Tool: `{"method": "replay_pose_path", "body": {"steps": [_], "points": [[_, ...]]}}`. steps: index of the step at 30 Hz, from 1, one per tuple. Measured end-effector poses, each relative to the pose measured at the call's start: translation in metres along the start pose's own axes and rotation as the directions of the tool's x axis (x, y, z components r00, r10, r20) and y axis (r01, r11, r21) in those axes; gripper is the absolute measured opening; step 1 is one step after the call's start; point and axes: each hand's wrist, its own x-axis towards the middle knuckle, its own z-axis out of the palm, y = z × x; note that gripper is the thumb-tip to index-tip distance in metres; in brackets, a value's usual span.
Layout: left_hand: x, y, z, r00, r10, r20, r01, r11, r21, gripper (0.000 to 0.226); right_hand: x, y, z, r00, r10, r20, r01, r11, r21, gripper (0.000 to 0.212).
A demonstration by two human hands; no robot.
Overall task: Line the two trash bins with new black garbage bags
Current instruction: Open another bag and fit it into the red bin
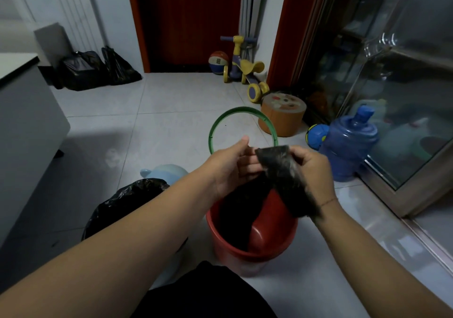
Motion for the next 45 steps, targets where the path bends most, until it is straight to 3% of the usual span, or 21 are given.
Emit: {"method": "replay_pose_path", "body": {"steps": [2, 5, 7, 9, 10, 12, 14, 15, 19, 23, 28, 33, 35, 37, 41, 45], "points": [[-0.001, 0.002, 0.001, 0.997, 0.073, 0.028, -0.072, 0.997, -0.033, 0.024, 0.009, -0.001, 0.002, 0.978, 0.207, 0.014, -0.206, 0.957, 0.206, 0.013], [-0.004, 0.001, 0.006, 0.975, 0.222, 0.031, -0.223, 0.974, 0.036, 0.004, 0.019, -0.003, 0.004, 0.940, 0.342, -0.004, -0.330, 0.912, 0.244, 0.026], [-0.002, -0.002, 0.007, 0.956, 0.292, -0.001, -0.286, 0.939, 0.192, 0.025, 0.021, -0.001, 0.002, 0.891, 0.445, 0.083, -0.450, 0.847, 0.283, 0.039], [-0.001, -0.002, 0.005, 0.942, 0.334, -0.031, -0.312, 0.907, 0.282, 0.050, 0.019, 0.004, 0.000, 0.816, 0.542, 0.202, -0.571, 0.700, 0.429, 0.066], [0.000, -0.001, 0.004, 0.942, 0.335, -0.025, -0.315, 0.907, 0.279, 0.053, 0.017, 0.006, -0.001, 0.790, 0.557, 0.258, -0.604, 0.632, 0.485, 0.072], [0.000, 0.000, 0.000, 0.952, 0.306, 0.010, -0.301, 0.927, 0.223, 0.036, 0.012, 0.005, 0.002, 0.756, 0.562, 0.336, -0.653, 0.609, 0.450, 0.049], [-0.001, 0.000, -0.001, 0.953, 0.304, 0.016, -0.299, 0.924, 0.240, 0.012, 0.010, -0.003, 0.009, 0.772, 0.523, 0.361, -0.635, 0.660, 0.403, 0.014], [-0.001, 0.000, 0.000, 0.952, 0.307, 0.003, -0.298, 0.922, 0.248, 0.005, 0.010, -0.005, 0.011, 0.774, 0.516, 0.367, -0.632, 0.658, 0.409, 0.011], [0.001, -0.002, 0.002, 0.955, 0.294, -0.044, -0.275, 0.928, 0.250, 0.013, 0.006, -0.010, 0.011, 0.771, 0.467, 0.432, -0.635, 0.615, 0.468, 0.036], [0.000, -0.002, 0.000, 0.966, 0.260, 0.001, -0.252, 0.935, 0.251, 0.023, 0.007, -0.012, 0.003, 0.770, 0.420, 0.481, -0.638, 0.538, 0.551, 0.058], [-0.002, -0.001, 0.003, 0.990, 0.134, 0.042, -0.140, 0.973, 0.183, 0.020, 0.009, -0.014, 0.004, 0.758, 0.420, 0.499, -0.652, 0.499, 0.571, 0.060], [-0.007, 0.000, -0.002, 0.942, 0.148, 0.302, -0.198, 0.970, 0.142, 0.041, 0.012, -0.012, 0.007, 0.724, 0.467, 0.508, -0.687, 0.418, 0.595, 0.058], [-0.009, 0.002, -0.004, 0.916, 0.132, 0.378, -0.197, 0.971, 0.137, 0.035, 0.012, -0.010, 0.008, 0.721, 0.475, 0.504, -0.688, 0.406, 0.601, 0.057], [-0.006, 0.002, -0.003, 0.943, 0.129, 0.308, -0.180, 0.973, 0.143, 0.018, 0.010, -0.007, 0.009, 0.724, 0.461, 0.513, -0.687, 0.423, 0.590, 0.058], [0.005, -0.001, -0.005, 0.980, 0.197, -0.014, -0.195, 0.977, 0.082, 0.010, 0.004, -0.002, 0.006, 0.728, 0.406, 0.552, -0.682, 0.510, 0.524, 0.055], [0.005, 0.000, -0.010, 0.972, 0.225, -0.071, -0.213, 0.967, 0.140, 0.018, 0.002, 0.000, 0.000, 0.750, 0.361, 0.554, -0.640, 0.607, 0.471, 0.017]]}}
